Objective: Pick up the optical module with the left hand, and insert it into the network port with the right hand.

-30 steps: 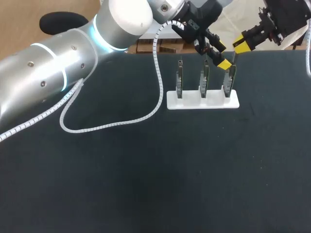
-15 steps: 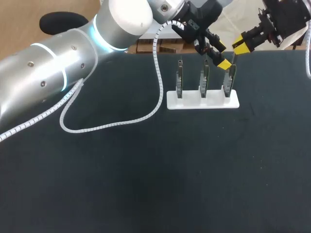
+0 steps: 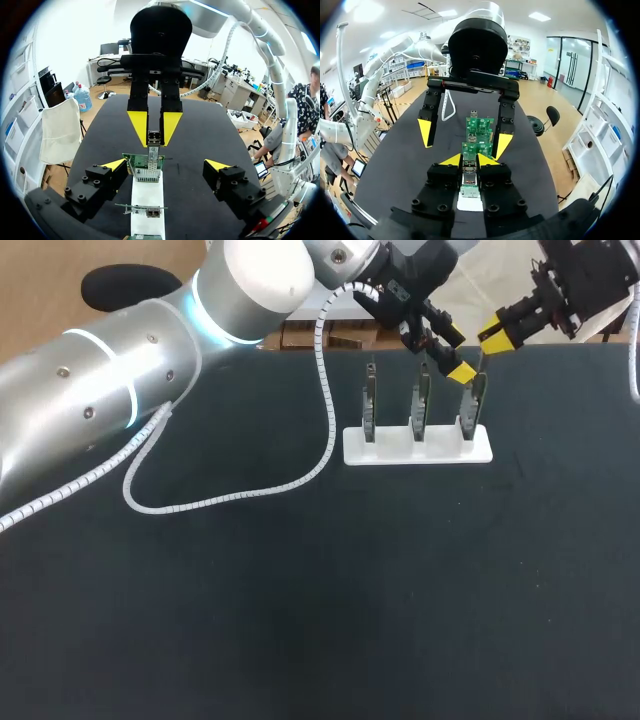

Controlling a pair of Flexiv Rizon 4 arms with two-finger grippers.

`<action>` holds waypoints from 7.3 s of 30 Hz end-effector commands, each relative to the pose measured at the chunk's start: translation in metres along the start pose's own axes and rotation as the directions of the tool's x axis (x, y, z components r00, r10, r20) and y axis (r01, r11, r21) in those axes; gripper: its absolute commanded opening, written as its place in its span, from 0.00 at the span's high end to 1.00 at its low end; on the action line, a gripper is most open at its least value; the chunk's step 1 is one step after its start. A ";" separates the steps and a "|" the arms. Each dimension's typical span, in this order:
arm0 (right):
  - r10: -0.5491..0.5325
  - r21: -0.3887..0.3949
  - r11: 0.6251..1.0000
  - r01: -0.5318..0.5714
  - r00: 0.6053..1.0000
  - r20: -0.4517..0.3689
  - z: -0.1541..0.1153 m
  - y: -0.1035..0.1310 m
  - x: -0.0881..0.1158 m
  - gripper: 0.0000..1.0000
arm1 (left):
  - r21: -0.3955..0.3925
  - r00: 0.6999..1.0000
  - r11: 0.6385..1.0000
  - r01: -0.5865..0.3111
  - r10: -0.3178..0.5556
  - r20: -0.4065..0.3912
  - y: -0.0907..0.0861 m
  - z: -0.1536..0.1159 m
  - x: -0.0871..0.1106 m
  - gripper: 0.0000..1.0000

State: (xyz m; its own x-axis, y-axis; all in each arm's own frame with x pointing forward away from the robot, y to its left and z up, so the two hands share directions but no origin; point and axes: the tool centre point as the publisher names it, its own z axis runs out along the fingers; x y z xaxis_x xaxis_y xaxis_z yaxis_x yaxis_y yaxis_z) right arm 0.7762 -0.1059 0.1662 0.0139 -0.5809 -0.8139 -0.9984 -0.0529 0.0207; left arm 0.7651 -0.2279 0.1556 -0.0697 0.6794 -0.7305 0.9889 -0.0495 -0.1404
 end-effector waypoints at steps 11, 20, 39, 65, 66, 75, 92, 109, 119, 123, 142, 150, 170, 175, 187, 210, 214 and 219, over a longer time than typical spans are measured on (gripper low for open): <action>0.006 0.004 1.000 -0.006 1.000 0.001 0.003 0.001 0.002 1.00 | 0.006 1.000 1.000 -0.001 0.001 -0.004 0.003 0.000 -0.001 0.00; 0.011 0.005 1.000 -0.011 1.000 -0.003 0.006 0.002 0.006 1.00 | 0.006 1.000 1.000 -0.001 0.001 -0.004 0.003 0.000 -0.001 0.00; 0.027 0.041 0.999 -0.027 1.000 0.010 -0.004 0.000 0.005 0.00 | 0.006 1.000 1.000 -0.001 0.001 -0.004 0.003 0.000 -0.001 0.00; 0.091 0.063 0.993 -0.100 0.987 0.133 -0.034 0.007 0.004 1.00 | 0.006 1.000 1.000 -0.001 0.001 -0.004 0.003 0.000 -0.001 0.00; 0.088 0.065 0.993 -0.098 0.987 0.134 -0.034 0.007 0.004 1.00 | 0.006 1.000 1.000 -0.001 0.001 -0.004 0.003 0.000 -0.001 0.00; 0.062 0.061 0.996 -0.071 0.989 0.131 -0.033 0.004 -0.002 1.00 | 0.006 1.000 1.000 -0.001 0.001 -0.004 0.003 0.000 -0.001 0.00; 0.050 0.038 0.998 -0.055 0.989 0.140 -0.012 -0.001 -0.010 1.00 | 0.006 1.000 1.000 -0.001 0.001 -0.004 0.003 0.000 -0.001 0.00; 0.039 0.024 0.999 -0.043 0.991 0.125 -0.004 -0.004 -0.011 1.00 | 0.006 1.000 1.000 -0.001 0.001 -0.004 0.003 0.000 -0.001 0.00; 0.048 0.020 0.999 -0.050 0.992 0.116 -0.001 -0.005 -0.007 1.00 | 0.006 1.000 1.000 -0.001 0.001 -0.004 0.003 0.000 -0.001 0.00; 0.050 0.017 0.998 -0.053 0.993 0.110 0.000 -0.004 -0.005 1.00 | 0.006 1.000 1.000 -0.001 0.001 -0.004 0.003 0.000 -0.001 0.00; 0.087 0.003 0.996 -0.087 0.991 0.099 0.008 -0.003 0.008 1.00 | 0.006 1.000 1.000 -0.001 0.001 -0.004 0.003 0.000 -0.001 0.00; 0.100 -0.007 0.995 -0.099 0.991 0.089 0.011 -0.001 0.013 1.00 | 0.006 1.000 1.000 -0.001 0.001 -0.004 0.003 0.000 -0.001 0.00; 0.121 -0.013 0.993 -0.121 0.990 0.078 0.018 0.004 0.021 1.00 | 0.006 1.000 1.000 -0.001 0.001 -0.004 0.003 0.000 -0.001 0.00; 0.097 -0.023 0.995 -0.096 0.994 0.058 0.020 0.005 0.023 1.00 | 0.006 1.000 1.000 -0.001 0.001 -0.004 0.003 0.000 -0.001 0.00; 0.096 -0.023 0.995 -0.095 0.994 0.059 0.020 0.006 0.024 1.00 | 0.006 1.000 1.000 -0.001 0.001 -0.004 0.003 0.000 -0.001 0.00; 0.077 0.083 0.992 -0.091 0.983 0.167 -0.014 0.002 -0.006 1.00 | 0.006 1.000 1.000 -0.001 0.001 -0.004 0.003 0.000 -0.001 0.00; 0.083 0.094 0.991 -0.099 0.984 0.161 -0.018 0.004 -0.003 1.00 | 0.006 1.000 1.000 -0.001 0.001 -0.004 0.003 0.000 -0.001 0.00; 0.096 0.109 0.987 -0.117 0.980 0.177 -0.022 0.007 -0.001 1.00 | -0.023 0.999 0.999 -0.032 0.032 0.003 0.006 -0.005 -0.006 0.00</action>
State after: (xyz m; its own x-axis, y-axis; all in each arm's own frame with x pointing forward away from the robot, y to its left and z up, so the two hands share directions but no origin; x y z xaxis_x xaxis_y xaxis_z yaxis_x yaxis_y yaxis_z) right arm 0.7790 -0.1217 0.1795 -0.0909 -0.4374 -0.8947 -0.9949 0.0793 0.0623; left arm 0.7700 -0.2283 0.1591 -0.0458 0.6749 -0.7365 0.9923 -0.0541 -0.1114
